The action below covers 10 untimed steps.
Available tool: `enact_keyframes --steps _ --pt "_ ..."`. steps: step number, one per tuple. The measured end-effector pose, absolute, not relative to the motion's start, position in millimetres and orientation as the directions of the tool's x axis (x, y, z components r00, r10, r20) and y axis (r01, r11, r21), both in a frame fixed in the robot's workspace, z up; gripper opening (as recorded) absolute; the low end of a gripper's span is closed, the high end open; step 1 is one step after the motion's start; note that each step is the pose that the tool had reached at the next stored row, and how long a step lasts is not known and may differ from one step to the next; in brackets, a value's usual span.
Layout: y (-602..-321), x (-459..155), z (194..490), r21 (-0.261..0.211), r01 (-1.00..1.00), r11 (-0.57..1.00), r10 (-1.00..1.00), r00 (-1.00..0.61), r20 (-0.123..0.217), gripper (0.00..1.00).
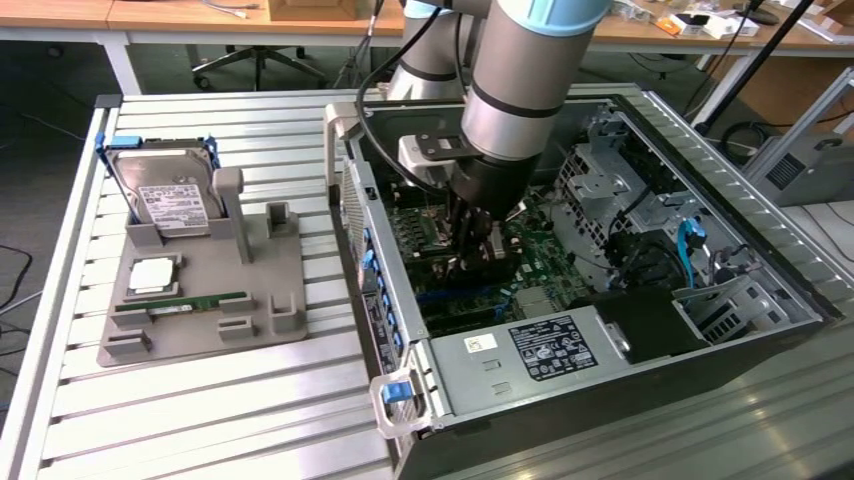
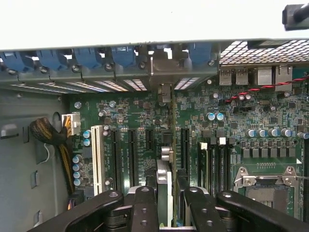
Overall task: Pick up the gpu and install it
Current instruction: 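Insert the gpu into the slot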
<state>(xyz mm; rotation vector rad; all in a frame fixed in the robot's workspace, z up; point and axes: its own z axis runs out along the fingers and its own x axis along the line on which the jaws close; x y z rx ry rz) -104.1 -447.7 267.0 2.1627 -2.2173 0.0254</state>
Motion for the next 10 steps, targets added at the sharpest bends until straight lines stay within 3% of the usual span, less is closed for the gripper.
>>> enact_keyframes --steps 10 --pt "-447.6 -104.0 265.0 0.019 -0.999 0.025 -0.999 -0.025 0.045 0.27"
